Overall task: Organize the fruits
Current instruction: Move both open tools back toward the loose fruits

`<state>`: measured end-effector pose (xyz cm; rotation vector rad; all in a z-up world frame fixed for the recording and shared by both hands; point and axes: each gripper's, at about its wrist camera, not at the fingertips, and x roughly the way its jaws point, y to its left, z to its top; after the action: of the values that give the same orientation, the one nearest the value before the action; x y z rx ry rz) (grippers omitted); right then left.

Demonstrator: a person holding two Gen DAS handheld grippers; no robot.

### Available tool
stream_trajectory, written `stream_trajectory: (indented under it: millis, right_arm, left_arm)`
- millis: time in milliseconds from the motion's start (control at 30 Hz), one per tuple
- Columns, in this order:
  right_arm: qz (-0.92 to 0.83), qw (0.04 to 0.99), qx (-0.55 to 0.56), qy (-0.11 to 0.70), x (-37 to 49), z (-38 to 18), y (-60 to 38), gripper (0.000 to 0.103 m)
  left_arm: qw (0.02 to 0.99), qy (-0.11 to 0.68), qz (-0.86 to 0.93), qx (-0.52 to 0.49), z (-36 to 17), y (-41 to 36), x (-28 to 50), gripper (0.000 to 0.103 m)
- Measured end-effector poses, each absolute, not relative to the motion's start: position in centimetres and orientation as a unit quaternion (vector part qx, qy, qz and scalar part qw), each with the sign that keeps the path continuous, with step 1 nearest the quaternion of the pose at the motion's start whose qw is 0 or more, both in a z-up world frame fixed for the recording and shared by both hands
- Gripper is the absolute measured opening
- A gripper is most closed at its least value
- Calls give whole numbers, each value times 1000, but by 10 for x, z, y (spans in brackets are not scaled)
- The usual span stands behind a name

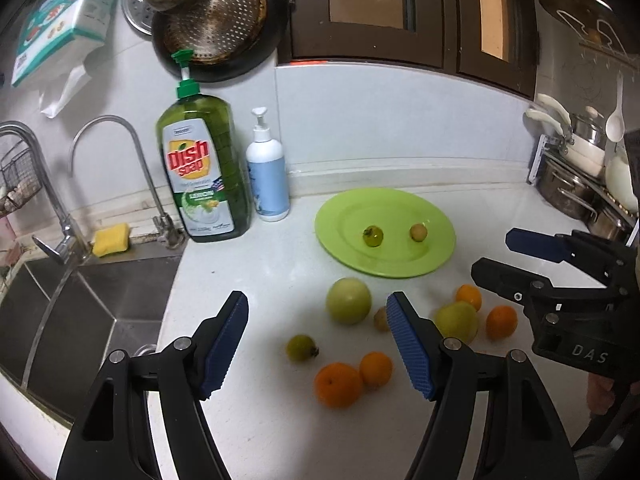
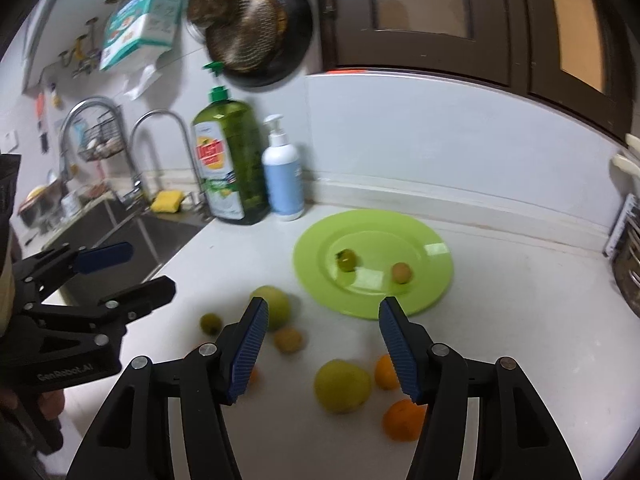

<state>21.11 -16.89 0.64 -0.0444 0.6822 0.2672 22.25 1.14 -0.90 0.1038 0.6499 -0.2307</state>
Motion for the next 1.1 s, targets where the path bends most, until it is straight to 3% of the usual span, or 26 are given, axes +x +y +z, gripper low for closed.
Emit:
stream_trajectory:
  millis: [700,1100]
  right_arm:
    - [229,883,-137,387,207,-58,-111,58]
    - [226,867,-135,424,223,-77,-106,58]
  left_arm:
    - [907,349,-196,129,-77,16,208,70]
    - [889,374,-248,93,-101,17,225,57]
